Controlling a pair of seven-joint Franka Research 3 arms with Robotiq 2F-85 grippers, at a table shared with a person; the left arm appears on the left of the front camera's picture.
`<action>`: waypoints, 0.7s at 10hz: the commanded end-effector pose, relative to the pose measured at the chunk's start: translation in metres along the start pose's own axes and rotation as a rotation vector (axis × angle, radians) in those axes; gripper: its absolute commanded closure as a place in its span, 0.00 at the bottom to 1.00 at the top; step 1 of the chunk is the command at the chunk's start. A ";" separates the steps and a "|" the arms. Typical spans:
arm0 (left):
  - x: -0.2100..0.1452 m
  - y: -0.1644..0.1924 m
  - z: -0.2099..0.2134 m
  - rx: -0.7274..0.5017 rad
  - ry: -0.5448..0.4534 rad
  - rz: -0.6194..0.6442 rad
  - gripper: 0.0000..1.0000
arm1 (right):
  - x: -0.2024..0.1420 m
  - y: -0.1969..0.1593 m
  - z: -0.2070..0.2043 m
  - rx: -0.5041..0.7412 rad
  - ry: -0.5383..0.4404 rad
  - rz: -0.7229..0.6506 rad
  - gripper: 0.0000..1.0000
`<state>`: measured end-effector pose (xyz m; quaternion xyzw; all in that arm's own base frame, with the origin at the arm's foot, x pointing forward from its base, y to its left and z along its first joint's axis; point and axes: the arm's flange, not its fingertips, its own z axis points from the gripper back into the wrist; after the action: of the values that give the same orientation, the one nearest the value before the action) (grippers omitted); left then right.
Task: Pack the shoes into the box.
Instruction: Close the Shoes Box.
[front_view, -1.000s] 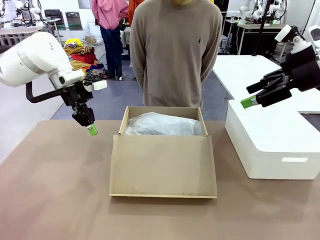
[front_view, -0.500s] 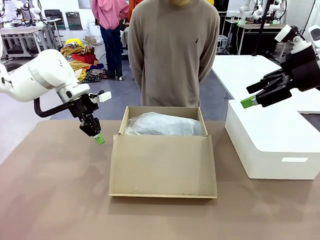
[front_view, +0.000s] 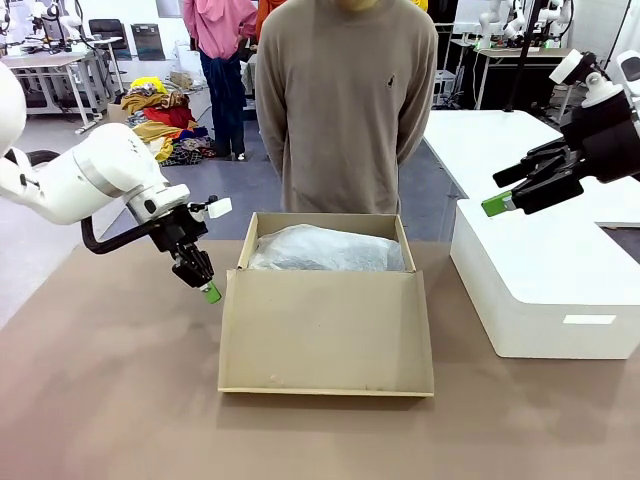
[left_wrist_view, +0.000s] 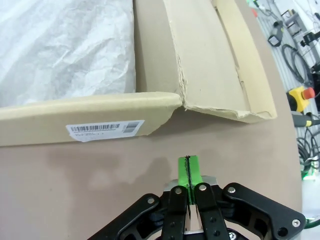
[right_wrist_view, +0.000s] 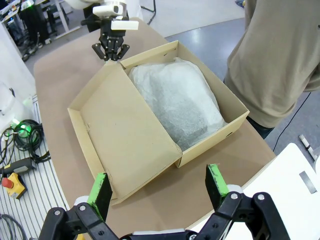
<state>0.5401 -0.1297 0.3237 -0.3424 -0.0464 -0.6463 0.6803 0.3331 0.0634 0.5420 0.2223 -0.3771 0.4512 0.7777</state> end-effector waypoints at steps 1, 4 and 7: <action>-0.002 0.000 -0.008 0.001 -0.039 -0.013 1.00 | 0.001 -0.004 -0.001 0.016 -0.027 0.020 0.00; -0.001 0.004 -0.022 -0.019 -0.048 -0.007 1.00 | 0.001 -0.004 -0.001 0.016 -0.027 0.020 0.00; -0.002 0.007 -0.030 -0.039 -0.073 -0.003 1.00 | 0.001 -0.004 -0.001 0.016 -0.027 0.020 0.00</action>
<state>0.5372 -0.1449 0.3005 -0.3659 -0.0406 -0.6375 0.6768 0.3331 0.0634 0.5420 0.2223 -0.3771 0.4512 0.7777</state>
